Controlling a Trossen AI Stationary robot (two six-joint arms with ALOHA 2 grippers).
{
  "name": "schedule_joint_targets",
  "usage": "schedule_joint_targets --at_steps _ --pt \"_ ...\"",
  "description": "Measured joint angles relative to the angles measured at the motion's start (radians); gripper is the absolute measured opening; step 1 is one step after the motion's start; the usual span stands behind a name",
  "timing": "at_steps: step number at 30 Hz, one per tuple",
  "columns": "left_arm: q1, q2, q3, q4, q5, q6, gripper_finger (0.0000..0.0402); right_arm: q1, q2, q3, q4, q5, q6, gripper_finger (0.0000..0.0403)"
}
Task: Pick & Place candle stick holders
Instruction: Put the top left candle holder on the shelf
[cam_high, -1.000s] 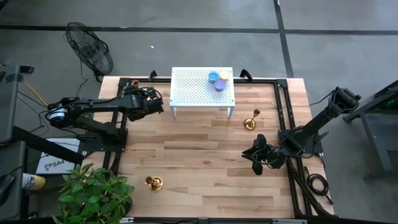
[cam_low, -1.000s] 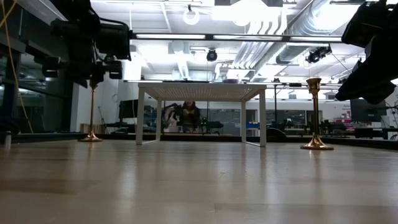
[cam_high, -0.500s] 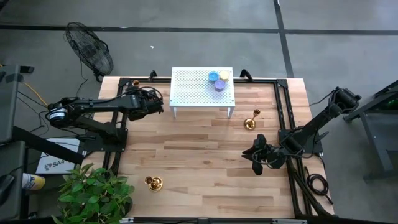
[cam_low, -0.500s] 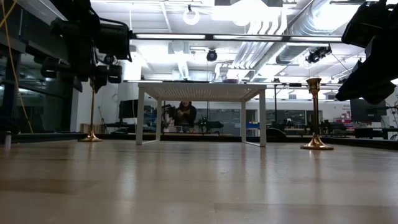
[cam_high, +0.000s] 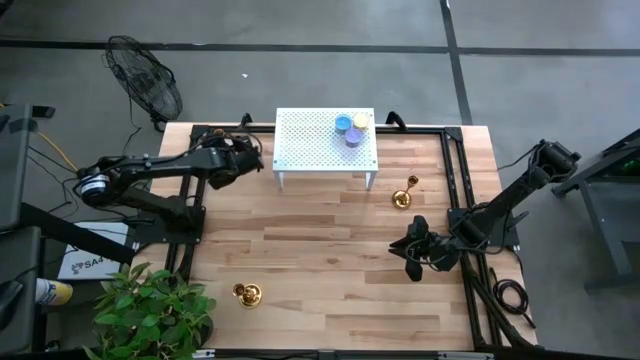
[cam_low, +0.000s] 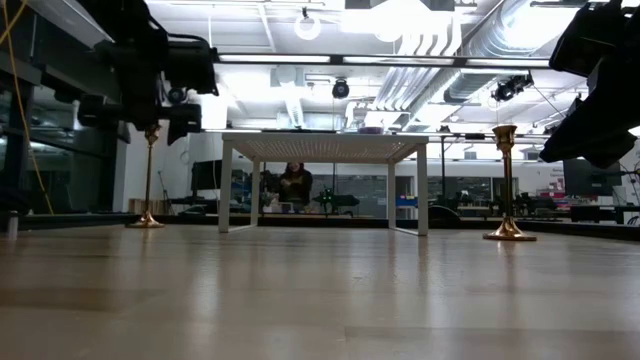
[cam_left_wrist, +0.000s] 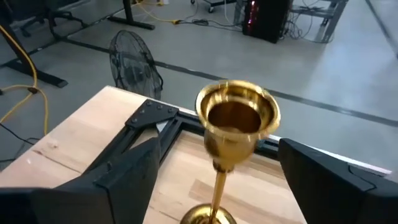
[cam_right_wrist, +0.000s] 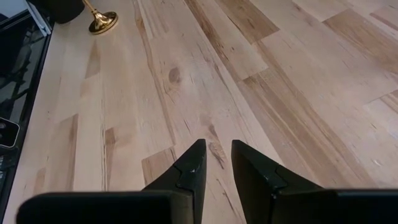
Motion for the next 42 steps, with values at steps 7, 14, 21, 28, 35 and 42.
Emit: schedule_joint_targets --at_steps 7,14,21,28,35,42 --pt "0.033 0.0 0.0 0.051 0.0 0.062 0.0321 0.0 0.0 0.0 -0.013 0.0 -0.011 0.0071" --pt "0.033 0.0 0.0 0.05 -0.004 0.062 0.0305 0.0 0.0 0.0 -0.025 0.0 -0.009 0.0071" --pt "0.033 -0.001 0.0 0.052 0.014 0.079 0.0244 0.0 0.0 0.0 -0.022 -0.002 0.008 0.0071" --pt "0.033 -0.001 0.0 0.052 0.02 0.088 0.0182 0.0 0.0 0.0 -0.022 -0.003 0.008 0.0071" --pt "0.033 -0.001 0.0 0.048 0.022 0.088 0.0124 0.0 0.0 0.0 -0.023 -0.004 0.008 0.0071" --pt "0.033 -0.001 0.0 0.033 0.03 0.089 0.0086 0.0 0.0 0.0 -0.023 -0.004 0.008 0.0071"
